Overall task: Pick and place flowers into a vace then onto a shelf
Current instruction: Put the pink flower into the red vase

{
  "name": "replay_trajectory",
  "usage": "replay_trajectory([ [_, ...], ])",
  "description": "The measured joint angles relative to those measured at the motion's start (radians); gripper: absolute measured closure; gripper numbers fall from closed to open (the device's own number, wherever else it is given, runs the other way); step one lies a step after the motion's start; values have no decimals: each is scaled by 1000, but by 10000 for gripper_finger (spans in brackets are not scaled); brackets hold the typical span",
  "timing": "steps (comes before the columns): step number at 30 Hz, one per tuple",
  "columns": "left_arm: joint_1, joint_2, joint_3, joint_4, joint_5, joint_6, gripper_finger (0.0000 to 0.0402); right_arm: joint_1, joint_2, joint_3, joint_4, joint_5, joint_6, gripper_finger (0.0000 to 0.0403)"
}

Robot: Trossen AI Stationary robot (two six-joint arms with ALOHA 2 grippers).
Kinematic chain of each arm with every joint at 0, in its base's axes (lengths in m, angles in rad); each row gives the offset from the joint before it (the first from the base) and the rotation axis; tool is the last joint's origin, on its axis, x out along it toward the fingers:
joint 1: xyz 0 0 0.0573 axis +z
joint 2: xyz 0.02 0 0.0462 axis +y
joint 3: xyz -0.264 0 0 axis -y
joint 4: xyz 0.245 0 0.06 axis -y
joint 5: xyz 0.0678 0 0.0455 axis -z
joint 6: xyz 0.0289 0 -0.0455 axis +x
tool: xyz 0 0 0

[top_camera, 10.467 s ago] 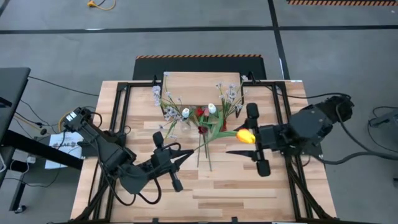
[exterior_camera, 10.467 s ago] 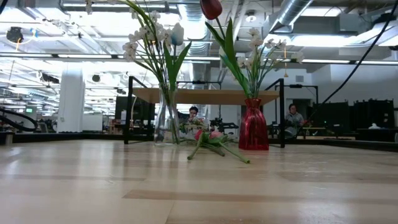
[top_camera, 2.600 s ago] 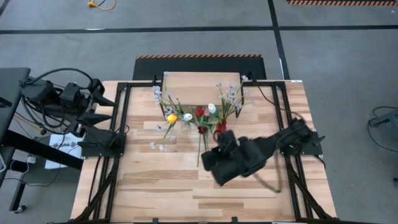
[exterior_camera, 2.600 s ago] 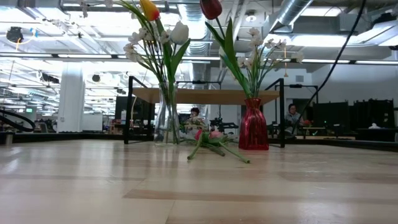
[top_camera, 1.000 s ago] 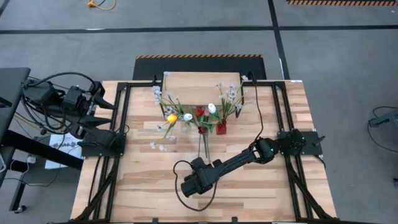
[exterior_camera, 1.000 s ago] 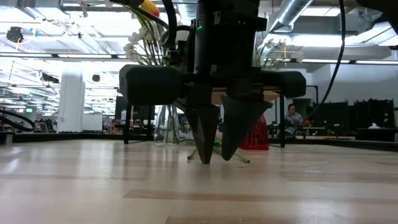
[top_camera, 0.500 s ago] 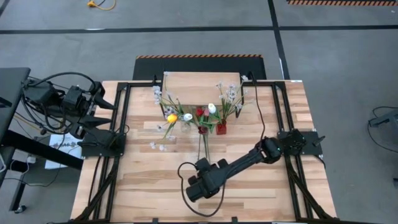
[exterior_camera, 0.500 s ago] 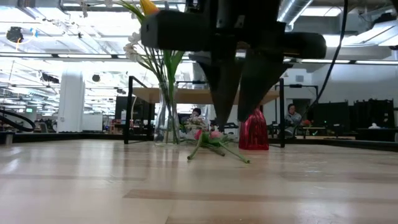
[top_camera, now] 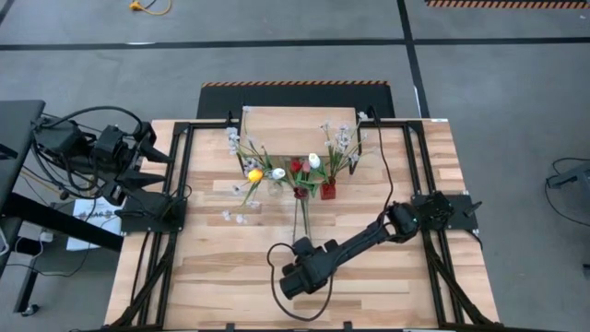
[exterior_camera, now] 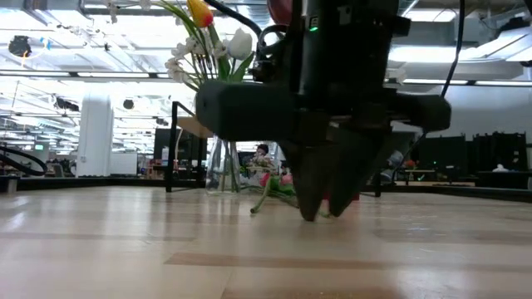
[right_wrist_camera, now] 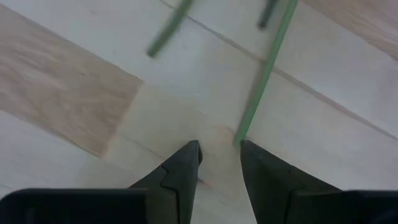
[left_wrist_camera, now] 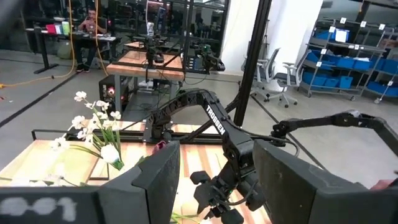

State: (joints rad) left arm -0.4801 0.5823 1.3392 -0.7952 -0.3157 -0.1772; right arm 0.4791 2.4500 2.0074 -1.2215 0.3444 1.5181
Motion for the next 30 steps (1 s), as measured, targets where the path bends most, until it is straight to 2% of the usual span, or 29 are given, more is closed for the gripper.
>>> replay_trajectory([
  [8,0,0,0,0,0,-21,209,-15,-4,-46,87,-18,1,296],
  [11,0,0,0,0,0,-22,209,-17,-2,-45,82,-37,30,328],
  [15,0,0,0,0,0,-22,209,-15,-2,-43,61,-44,81,391],
  [21,0,0,0,0,0,-14,209,-9,-1,-38,59,-72,80,401],
  [27,0,0,0,-3,0,-5,209,27,9,35,8,-92,97,402],
  [30,0,0,0,-9,5,-4,209,66,14,92,-34,-203,130,403],
])
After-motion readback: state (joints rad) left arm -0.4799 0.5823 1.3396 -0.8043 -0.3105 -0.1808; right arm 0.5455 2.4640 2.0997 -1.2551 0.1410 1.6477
